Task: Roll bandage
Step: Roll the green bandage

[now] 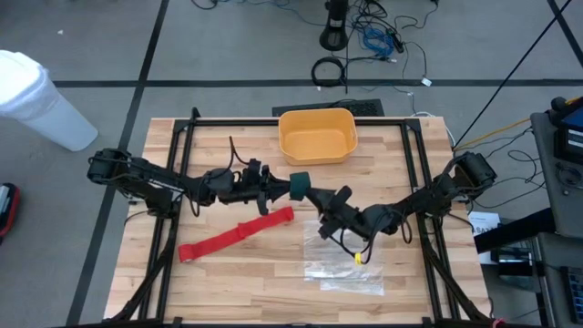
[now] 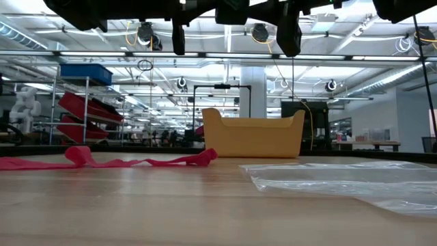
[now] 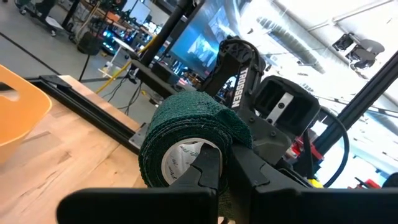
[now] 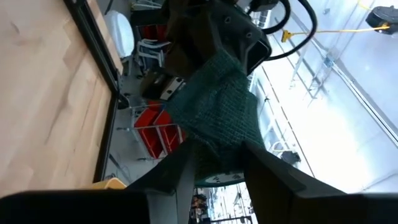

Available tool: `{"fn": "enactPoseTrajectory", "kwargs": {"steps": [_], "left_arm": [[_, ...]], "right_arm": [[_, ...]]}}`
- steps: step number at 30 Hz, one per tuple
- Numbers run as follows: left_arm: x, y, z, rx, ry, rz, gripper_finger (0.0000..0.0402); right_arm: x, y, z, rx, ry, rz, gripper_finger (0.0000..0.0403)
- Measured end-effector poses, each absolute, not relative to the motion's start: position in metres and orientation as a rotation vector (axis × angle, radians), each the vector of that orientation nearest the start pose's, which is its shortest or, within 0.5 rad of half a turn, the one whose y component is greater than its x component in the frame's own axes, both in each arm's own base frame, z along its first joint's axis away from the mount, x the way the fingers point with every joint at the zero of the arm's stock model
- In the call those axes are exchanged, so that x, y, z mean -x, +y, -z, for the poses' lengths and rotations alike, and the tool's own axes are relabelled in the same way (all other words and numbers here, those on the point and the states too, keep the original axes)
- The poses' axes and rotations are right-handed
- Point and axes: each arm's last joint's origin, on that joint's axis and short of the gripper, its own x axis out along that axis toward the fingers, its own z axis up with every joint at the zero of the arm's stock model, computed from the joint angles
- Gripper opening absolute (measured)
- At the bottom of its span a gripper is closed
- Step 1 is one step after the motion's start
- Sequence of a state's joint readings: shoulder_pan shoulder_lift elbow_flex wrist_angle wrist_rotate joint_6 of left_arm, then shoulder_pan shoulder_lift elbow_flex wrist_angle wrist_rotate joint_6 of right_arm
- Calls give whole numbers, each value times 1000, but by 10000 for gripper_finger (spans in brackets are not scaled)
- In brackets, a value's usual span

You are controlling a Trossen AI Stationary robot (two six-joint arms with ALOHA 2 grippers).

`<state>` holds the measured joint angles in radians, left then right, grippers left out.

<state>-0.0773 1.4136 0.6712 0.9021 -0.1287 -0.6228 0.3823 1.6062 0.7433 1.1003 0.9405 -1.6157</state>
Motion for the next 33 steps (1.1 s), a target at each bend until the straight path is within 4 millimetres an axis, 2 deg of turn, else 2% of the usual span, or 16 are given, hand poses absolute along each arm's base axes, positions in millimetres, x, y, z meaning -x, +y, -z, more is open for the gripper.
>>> {"fn": "enactPoseTrajectory", "kwargs": {"steps": [4, 15, 21, 28, 33], "left_arm": [[-294, -19, -258, 634, -168, 0, 13], [-294, -19, -258, 621, -164, -1, 13], [-294, -19, -257, 608, -158, -4, 13], [-294, -19, -259, 549, -178, -7, 13], [-294, -19, -259, 481, -184, -15, 13]], "right_arm": [[-302, 96, -243, 1394, 271, 591, 103], [-302, 98, -242, 1362, 264, 576, 4], [-303, 99, -238, 1242, 237, 558, 1], [-306, 103, -223, 1026, 195, 396, 0], [-306, 103, -215, 886, 221, 364, 1]]}}
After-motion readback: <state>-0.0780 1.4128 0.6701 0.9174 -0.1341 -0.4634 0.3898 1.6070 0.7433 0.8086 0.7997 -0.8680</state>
